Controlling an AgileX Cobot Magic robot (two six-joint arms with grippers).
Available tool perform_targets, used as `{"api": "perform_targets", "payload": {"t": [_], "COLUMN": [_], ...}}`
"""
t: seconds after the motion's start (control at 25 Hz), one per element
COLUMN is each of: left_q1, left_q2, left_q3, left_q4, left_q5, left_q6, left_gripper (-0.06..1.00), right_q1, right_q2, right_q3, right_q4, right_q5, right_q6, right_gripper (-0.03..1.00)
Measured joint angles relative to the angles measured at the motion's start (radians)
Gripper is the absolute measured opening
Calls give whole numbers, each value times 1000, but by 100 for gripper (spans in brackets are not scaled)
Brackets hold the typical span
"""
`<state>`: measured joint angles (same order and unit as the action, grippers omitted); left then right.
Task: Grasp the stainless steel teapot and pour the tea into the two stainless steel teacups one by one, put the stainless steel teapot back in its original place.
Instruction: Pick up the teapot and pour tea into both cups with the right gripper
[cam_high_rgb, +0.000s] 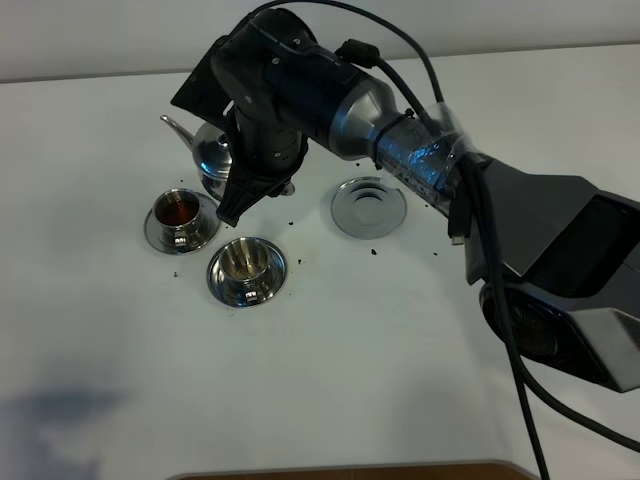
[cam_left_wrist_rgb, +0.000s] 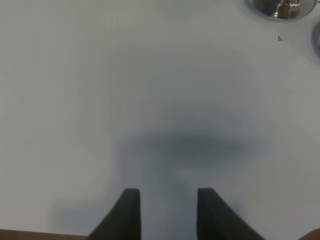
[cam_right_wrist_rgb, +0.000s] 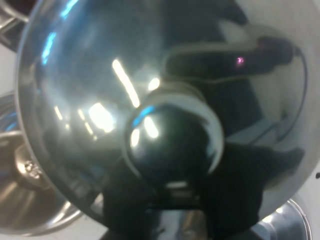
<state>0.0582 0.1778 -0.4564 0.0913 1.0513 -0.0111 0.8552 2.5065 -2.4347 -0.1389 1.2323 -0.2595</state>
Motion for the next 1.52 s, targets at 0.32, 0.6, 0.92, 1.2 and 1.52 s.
{"api": "perform_targets", "payload": {"t": [0.32,0.6,0.92,1.2,1.52], "left_q1": [0,0,0,0,0], "left_q2": [0,0,0,0,0], "left_q3": [0,0,0,0,0], "left_q4": [0,0,0,0,0], "left_q5": [0,0,0,0,0], "left_q6": [0,0,0,-1,-2], "left_gripper": [32,32,32,32,32], "right_q1": [-35,-39,-39,-39,-39], "right_q2": [0,0,11,-95,-317], "right_q3": [45,53,73,96,403], "right_q4": [36,43,43,44,24], "right_q5": [-1,-1,1,-6,-6], "right_q6": [20,30,31,65,105], "right_gripper": [19,19,19,19,19]}}
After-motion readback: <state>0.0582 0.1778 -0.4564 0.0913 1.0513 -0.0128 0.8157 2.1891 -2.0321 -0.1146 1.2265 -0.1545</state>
